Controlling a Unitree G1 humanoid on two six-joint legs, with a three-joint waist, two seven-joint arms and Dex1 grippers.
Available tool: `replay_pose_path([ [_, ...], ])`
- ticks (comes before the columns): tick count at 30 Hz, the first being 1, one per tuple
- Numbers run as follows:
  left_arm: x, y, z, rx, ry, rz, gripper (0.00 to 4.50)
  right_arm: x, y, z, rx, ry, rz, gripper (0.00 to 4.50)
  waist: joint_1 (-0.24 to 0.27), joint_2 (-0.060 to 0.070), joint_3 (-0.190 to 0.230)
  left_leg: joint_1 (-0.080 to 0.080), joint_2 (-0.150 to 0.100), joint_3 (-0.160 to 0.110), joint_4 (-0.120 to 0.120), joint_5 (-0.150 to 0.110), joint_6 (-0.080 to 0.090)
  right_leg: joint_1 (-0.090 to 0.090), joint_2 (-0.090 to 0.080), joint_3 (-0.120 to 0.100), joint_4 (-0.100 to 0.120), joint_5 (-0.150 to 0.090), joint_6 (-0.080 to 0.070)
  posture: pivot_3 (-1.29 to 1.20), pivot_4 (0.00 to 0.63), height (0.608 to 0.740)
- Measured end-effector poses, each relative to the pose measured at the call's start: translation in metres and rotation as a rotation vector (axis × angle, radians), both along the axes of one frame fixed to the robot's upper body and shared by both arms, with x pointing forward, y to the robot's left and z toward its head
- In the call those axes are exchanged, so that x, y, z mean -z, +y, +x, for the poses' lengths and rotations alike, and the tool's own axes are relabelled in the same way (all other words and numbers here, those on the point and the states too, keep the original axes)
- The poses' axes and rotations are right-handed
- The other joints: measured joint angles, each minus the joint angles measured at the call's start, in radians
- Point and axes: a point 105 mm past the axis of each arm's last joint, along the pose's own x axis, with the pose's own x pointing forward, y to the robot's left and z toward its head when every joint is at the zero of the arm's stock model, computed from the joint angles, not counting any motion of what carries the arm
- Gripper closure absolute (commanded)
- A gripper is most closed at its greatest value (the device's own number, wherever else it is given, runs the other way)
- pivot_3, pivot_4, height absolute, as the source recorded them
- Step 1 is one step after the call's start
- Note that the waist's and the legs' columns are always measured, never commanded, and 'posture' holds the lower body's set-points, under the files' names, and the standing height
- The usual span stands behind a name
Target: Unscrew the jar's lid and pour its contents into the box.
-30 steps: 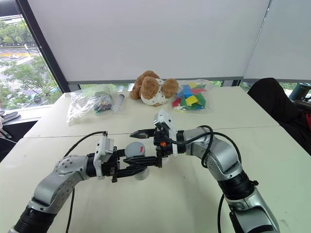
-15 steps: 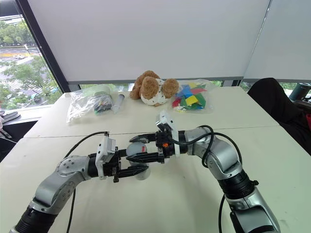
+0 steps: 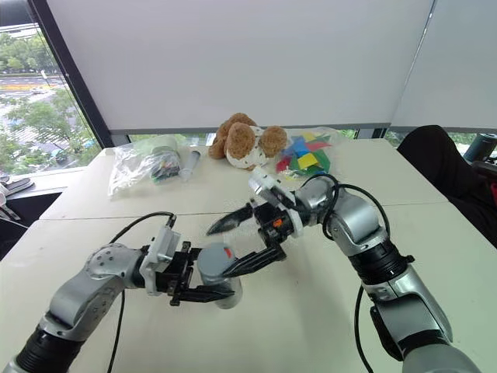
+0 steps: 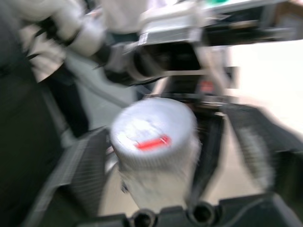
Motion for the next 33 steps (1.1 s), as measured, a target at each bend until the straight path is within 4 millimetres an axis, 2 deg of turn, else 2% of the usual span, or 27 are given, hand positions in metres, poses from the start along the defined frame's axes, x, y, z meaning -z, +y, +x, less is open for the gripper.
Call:
replay_pose_path([
  [4, 0.001, 0.004, 0.010, -0.087, 0.022, -0.011, 2.40, -0.012, -0.008, 0.004, 0.100, 0.008, 0.092, 0.03, 0.001, 0.000, 0.000, 0.000, 0.000, 0.000, 0.000, 0.000, 0.000, 0.000, 0.000, 0.000, 0.000, 0.000, 0.000, 0.00, 0.150, 0.740],
  [9, -0.002, 0.017, 0.033, -0.264, 0.042, -0.077, 2.40, -0.006, -0.018, 0.011, 0.258, 0.036, 0.158, 0.03, 0.000, 0.000, 0.000, 0.000, 0.000, 0.000, 0.000, 0.000, 0.000, 0.000, 0.000, 0.000, 0.000, 0.000, 0.000, 0.00, 0.150, 0.740],
  [12, -0.002, 0.016, 0.040, -0.319, 0.074, -0.113, 2.40, 0.001, -0.011, 0.007, 0.298, 0.028, 0.172, 0.03, -0.002, 0.000, 0.000, 0.000, 0.000, 0.000, -0.001, 0.000, 0.000, -0.001, 0.000, 0.000, 0.000, 0.000, 0.000, 0.00, 0.150, 0.740],
  [17, 0.002, 0.009, 0.039, -0.323, 0.089, -0.108, 2.40, 0.014, 0.006, 0.013, 0.368, 0.012, 0.151, 0.03, -0.001, 0.000, 0.000, 0.000, 0.000, 0.000, 0.000, 0.000, 0.000, -0.001, 0.000, 0.000, 0.002, 0.000, 0.000, 0.00, 0.150, 0.740],
  [21, 0.004, 0.005, 0.036, -0.309, 0.096, -0.099, 2.40, 0.016, 0.016, 0.016, 0.383, -0.015, 0.149, 0.03, -0.001, 0.000, 0.000, 0.000, 0.000, 0.000, 0.000, 0.000, 0.000, 0.000, 0.000, 0.000, 0.001, 0.000, 0.000, 0.00, 0.150, 0.740],
  [33, 0.005, 0.003, 0.035, -0.307, 0.095, -0.090, 2.40, 0.016, 0.026, 0.020, 0.371, -0.015, 0.150, 0.03, -0.002, 0.000, 0.000, 0.000, 0.000, 0.000, 0.000, 0.000, 0.000, -0.001, 0.000, 0.000, 0.001, 0.000, 0.000, 0.00, 0.150, 0.740],
])
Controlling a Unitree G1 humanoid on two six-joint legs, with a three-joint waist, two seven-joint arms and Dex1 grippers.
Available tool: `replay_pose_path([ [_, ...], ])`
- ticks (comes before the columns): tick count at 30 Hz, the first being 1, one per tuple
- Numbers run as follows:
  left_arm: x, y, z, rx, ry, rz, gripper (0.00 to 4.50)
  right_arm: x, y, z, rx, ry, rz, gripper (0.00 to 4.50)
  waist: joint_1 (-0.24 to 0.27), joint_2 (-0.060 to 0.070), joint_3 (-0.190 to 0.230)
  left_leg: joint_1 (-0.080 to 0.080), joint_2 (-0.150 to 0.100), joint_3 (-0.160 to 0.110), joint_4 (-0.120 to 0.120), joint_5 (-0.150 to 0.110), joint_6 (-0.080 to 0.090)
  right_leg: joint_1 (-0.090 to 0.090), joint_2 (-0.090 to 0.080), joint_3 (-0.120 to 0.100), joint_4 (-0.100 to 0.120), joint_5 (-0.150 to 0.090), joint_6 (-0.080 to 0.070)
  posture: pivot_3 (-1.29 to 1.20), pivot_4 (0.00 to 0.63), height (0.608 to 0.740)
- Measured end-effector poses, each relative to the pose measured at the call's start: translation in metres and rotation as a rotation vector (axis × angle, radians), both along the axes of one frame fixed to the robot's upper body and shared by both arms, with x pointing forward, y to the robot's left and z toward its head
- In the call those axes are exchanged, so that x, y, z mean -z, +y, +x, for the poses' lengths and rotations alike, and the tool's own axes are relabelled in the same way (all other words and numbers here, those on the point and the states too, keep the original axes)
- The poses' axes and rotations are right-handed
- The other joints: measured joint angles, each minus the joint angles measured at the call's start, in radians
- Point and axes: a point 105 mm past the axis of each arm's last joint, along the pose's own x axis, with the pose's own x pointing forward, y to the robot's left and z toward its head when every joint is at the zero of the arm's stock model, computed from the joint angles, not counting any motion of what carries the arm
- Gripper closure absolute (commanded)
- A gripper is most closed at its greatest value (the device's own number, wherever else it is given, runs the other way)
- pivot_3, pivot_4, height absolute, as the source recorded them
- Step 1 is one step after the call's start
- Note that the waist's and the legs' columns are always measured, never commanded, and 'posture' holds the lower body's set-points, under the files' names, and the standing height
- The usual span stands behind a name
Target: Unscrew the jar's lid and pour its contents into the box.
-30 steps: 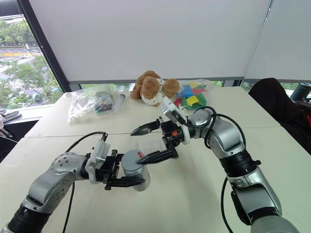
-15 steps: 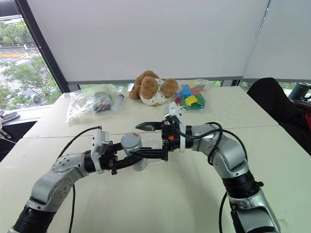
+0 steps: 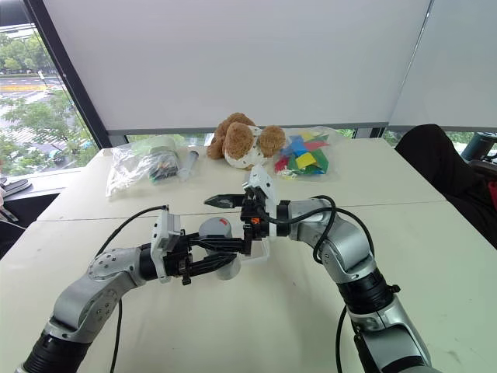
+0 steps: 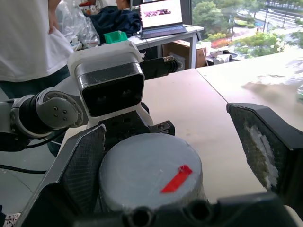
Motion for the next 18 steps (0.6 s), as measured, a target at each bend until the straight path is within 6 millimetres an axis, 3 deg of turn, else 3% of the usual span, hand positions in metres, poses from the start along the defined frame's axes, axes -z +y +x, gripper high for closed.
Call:
replay_pose_path([
  [9, 0.001, 0.001, 0.000, -0.001, 0.000, 0.009, 2.40, 0.002, -0.015, 0.003, -0.007, 0.042, -0.016, 0.03, 0.001, 0.000, 0.000, 0.000, 0.000, 0.000, 0.000, 0.000, 0.000, 0.000, 0.000, 0.000, 0.000, 0.000, 0.000, 0.00, 0.150, 0.740],
  [18, 0.006, 0.002, -0.002, 0.011, 0.012, 0.025, 2.40, 0.005, -0.057, 0.013, 0.100, 0.075, -0.016, 0.03, 0.002, 0.000, 0.000, 0.000, 0.000, 0.000, 0.000, 0.000, 0.000, 0.000, 0.000, 0.000, 0.000, 0.000, 0.000, 0.00, 0.150, 0.740],
])
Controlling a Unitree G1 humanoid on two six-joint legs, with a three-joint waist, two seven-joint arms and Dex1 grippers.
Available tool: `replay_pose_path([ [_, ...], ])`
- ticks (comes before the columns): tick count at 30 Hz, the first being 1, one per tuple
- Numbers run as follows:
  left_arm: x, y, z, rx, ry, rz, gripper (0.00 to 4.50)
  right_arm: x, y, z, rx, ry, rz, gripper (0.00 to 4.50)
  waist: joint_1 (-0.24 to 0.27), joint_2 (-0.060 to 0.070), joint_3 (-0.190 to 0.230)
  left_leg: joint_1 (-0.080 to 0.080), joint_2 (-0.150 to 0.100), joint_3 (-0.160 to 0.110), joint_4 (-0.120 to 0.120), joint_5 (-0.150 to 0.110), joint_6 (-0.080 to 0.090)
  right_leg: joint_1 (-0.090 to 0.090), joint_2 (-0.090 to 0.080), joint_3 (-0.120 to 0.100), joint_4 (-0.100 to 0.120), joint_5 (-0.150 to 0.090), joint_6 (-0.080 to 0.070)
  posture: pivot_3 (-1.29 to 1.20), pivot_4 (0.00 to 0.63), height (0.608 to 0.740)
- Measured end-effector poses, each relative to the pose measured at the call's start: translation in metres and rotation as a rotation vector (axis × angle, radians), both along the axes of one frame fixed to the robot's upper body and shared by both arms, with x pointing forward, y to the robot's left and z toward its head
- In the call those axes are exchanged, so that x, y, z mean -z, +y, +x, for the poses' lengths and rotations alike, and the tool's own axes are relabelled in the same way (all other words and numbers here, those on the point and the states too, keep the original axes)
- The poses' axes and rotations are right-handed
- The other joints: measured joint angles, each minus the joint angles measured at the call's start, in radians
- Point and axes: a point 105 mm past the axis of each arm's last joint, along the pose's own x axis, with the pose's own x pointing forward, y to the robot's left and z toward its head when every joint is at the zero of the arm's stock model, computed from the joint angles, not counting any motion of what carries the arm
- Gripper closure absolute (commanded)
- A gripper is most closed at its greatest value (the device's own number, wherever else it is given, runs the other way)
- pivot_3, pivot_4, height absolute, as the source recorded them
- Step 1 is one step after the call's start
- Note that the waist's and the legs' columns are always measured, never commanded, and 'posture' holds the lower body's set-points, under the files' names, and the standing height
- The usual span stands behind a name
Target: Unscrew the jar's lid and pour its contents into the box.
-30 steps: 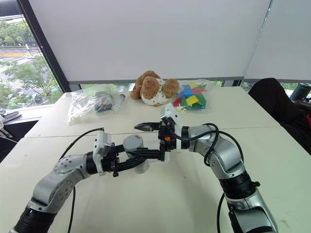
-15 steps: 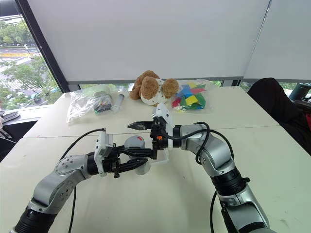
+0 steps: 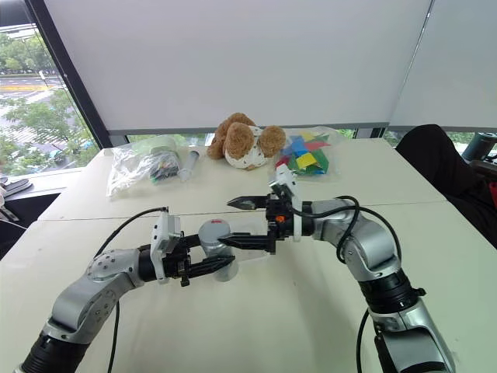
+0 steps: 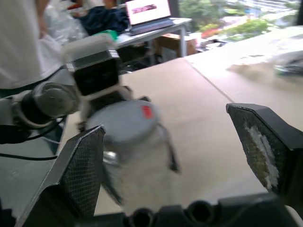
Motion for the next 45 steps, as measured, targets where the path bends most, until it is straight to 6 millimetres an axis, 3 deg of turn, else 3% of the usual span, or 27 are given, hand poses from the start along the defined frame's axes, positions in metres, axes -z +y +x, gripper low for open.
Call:
replay_pose_path([
  [3, -0.001, 0.000, -0.001, 0.011, -0.005, 0.002, 2.40, 0.004, -0.007, -0.003, -0.006, 0.037, 0.020, 0.03, -0.001, 0.000, 0.000, 0.000, 0.000, 0.000, 0.000, 0.000, 0.000, 0.000, 0.000, 0.000, 0.000, 0.000, 0.000, 0.00, 0.150, 0.740],
  [7, -0.001, 0.000, -0.002, 0.018, -0.006, 0.003, 2.40, -0.007, -0.004, -0.013, -0.064, 0.040, 0.059, 0.03, -0.002, 0.000, 0.000, 0.000, 0.000, 0.000, 0.000, 0.000, 0.000, 0.000, 0.000, 0.000, 0.000, 0.000, 0.000, 0.00, 0.150, 0.740],
  [13, -0.003, -0.002, -0.002, 0.024, -0.016, -0.001, 2.40, -0.015, 0.034, -0.029, -0.160, -0.010, 0.021, 0.03, -0.002, 0.000, 0.000, 0.000, 0.000, 0.000, 0.000, 0.000, 0.000, 0.000, 0.000, 0.000, 0.000, 0.000, 0.000, 0.00, 0.150, 0.740],
  [19, -0.002, -0.002, 0.000, 0.020, -0.016, 0.002, 2.40, -0.010, 0.056, -0.022, -0.140, -0.023, -0.023, 0.03, 0.001, 0.000, 0.000, 0.000, 0.000, 0.000, 0.000, 0.000, 0.000, 0.000, 0.000, 0.000, 0.000, 0.000, 0.000, 0.00, 0.150, 0.740],
  [34, 0.000, -0.001, 0.004, -0.009, -0.015, 0.009, 2.40, -0.001, 0.055, -0.008, -0.130, 0.011, -0.038, 0.03, -0.002, 0.000, 0.000, 0.000, 0.000, 0.000, 0.000, 0.000, 0.000, 0.000, 0.000, 0.000, 0.000, 0.000, 0.000, 0.00, 0.150, 0.740],
  [45, 0.003, 0.001, 0.007, -0.020, -0.005, 0.026, 2.40, 0.005, 0.026, -0.005, -0.083, 0.052, -0.052, 0.03, -0.001, 0.000, 0.000, 0.000, 0.000, 0.000, 0.000, 0.000, 0.000, 0.000, 0.000, 0.000, 0.000, 0.000, 0.000, 0.00, 0.150, 0.740],
])
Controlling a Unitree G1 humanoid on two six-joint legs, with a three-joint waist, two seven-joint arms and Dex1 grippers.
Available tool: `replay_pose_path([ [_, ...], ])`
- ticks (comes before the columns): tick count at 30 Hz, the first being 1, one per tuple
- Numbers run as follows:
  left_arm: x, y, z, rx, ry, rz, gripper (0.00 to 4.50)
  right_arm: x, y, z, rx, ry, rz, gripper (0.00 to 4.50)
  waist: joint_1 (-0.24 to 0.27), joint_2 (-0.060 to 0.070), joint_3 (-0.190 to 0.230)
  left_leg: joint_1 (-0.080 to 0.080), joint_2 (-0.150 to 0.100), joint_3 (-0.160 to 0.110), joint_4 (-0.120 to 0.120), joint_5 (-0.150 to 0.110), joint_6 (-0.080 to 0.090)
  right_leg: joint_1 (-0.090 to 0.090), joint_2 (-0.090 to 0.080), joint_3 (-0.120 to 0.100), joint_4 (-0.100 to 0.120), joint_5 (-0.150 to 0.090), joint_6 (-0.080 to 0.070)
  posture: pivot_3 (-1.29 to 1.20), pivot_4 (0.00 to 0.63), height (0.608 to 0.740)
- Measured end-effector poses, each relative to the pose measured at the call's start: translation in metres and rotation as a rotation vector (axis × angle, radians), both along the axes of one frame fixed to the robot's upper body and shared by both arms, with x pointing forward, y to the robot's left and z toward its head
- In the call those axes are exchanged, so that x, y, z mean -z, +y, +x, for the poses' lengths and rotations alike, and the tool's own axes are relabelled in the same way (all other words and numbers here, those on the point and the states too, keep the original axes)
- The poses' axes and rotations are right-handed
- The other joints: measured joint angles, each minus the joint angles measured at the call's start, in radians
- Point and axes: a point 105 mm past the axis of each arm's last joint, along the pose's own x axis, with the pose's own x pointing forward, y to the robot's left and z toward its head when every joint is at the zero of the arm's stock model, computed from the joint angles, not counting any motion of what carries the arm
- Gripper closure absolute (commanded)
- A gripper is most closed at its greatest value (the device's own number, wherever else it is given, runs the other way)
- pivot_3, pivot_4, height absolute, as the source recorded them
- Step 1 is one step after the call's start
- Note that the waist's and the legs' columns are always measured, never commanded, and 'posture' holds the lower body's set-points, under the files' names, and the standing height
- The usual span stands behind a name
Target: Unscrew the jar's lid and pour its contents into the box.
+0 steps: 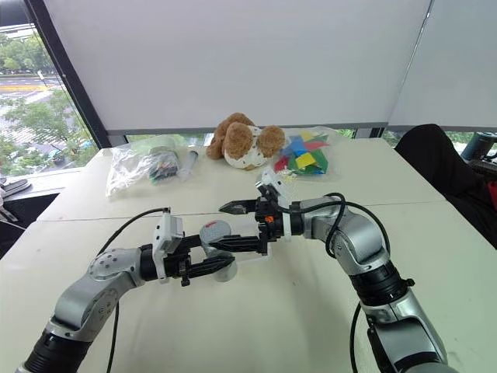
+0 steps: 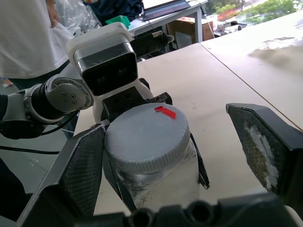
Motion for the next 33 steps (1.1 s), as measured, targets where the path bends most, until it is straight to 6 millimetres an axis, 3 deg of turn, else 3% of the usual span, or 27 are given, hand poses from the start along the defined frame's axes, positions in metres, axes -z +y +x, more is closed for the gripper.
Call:
replay_pose_path([
  [4, 0.001, 0.000, -0.001, 0.016, 0.002, 0.005, 2.40, -0.002, -0.019, 0.006, 0.060, -0.005, 0.002, 0.03, 0.001, 0.000, 0.000, 0.000, 0.000, 0.000, 0.000, 0.000, 0.000, 0.000, 0.000, 0.000, 0.000, 0.000, 0.000, 0.00, 0.150, 0.740],
  [12, -0.002, -0.001, -0.004, 0.033, -0.021, 0.001, 2.40, -0.008, -0.028, 0.000, 0.031, 0.023, 0.062, 0.03, 0.000, 0.000, 0.000, 0.000, 0.000, 0.000, 0.000, 0.000, 0.000, 0.000, 0.000, 0.000, 0.000, 0.000, 0.000, 0.00, 0.150, 0.740],
  [22, -0.005, -0.005, -0.004, 0.050, -0.030, -0.007, 2.40, -0.011, 0.028, -0.019, -0.094, -0.024, 0.044, 0.03, 0.002, 0.000, 0.000, 0.000, 0.000, 0.000, 0.001, 0.000, 0.000, 0.000, 0.000, 0.000, 0.000, 0.000, 0.000, 0.00, 0.150, 0.740],
  [33, -0.001, -0.009, -0.007, 0.065, -0.018, -0.008, 2.40, -0.006, 0.037, -0.010, -0.066, -0.026, 0.025, 0.03, -0.001, 0.000, 0.000, 0.000, 0.000, 0.000, 0.000, 0.000, 0.000, 0.000, 0.000, 0.000, 0.000, 0.000, 0.000, 0.00, 0.150, 0.740],
])
